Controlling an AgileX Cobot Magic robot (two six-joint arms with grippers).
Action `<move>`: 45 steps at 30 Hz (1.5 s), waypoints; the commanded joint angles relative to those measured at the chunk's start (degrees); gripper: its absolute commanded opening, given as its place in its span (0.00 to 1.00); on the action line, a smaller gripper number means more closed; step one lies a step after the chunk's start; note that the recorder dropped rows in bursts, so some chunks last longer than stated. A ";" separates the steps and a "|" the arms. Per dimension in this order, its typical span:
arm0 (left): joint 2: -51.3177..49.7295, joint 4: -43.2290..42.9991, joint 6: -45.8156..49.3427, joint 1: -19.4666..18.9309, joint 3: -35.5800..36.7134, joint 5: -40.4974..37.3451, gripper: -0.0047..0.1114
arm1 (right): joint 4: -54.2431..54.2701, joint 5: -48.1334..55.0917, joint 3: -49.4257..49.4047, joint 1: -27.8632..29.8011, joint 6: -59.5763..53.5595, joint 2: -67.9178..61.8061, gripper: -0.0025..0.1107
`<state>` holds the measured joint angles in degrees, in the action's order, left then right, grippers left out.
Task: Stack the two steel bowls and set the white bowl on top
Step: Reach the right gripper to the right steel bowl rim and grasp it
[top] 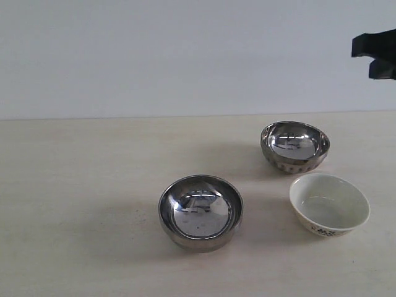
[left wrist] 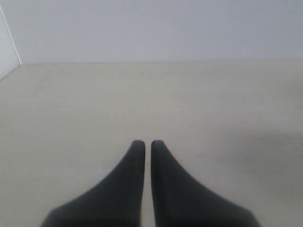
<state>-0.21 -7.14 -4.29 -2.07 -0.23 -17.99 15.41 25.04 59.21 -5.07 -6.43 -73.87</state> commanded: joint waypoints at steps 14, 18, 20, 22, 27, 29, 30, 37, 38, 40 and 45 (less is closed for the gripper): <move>0.21 0.69 0.19 -0.16 0.23 0.11 0.08 | 0.52 -7.34 6.70 -0.05 -3.55 -27.68 0.52; 0.21 0.69 0.19 -0.16 0.23 0.11 0.08 | 0.40 -10.49 7.72 -0.05 -2.94 -30.77 0.56; 0.21 0.69 0.19 -0.16 0.23 0.11 0.08 | 0.40 -12.96 7.72 -0.05 -1.85 -31.75 0.56; 0.21 0.69 0.19 -0.16 0.23 0.11 0.08 | 0.51 -15.12 7.72 -0.05 -0.05 -33.17 0.56; 0.21 0.69 0.19 -0.16 0.23 0.11 0.08 | 0.74 -17.12 9.97 -0.05 2.49 -37.75 0.56; 0.21 0.69 0.19 -0.16 0.23 0.11 0.08 | 0.74 -15.61 12.25 -0.05 2.49 -40.69 0.56; 0.21 0.69 0.19 -0.16 0.23 0.11 0.08 | 0.74 -15.61 12.48 -0.05 2.49 -41.17 0.56; 0.21 0.69 0.19 -0.16 0.23 0.11 0.08 | 0.74 -19.45 13.01 -0.05 1.84 -44.90 0.56; 0.21 0.69 0.19 -0.16 0.23 0.11 0.08 | 0.74 -19.95 13.01 -0.05 1.95 -45.02 0.56; 0.21 0.69 0.19 -0.16 0.23 0.11 0.08 | 0.74 -20.34 13.01 -0.05 1.95 -45.95 0.55; 0.21 0.69 0.19 -0.16 0.23 0.11 0.08 | 0.63 -21.84 13.01 -0.05 1.36 -48.22 0.39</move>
<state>-0.21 -7.14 -4.29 -2.07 -0.23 -17.99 16.37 4.42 71.90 -5.07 -4.17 -121.68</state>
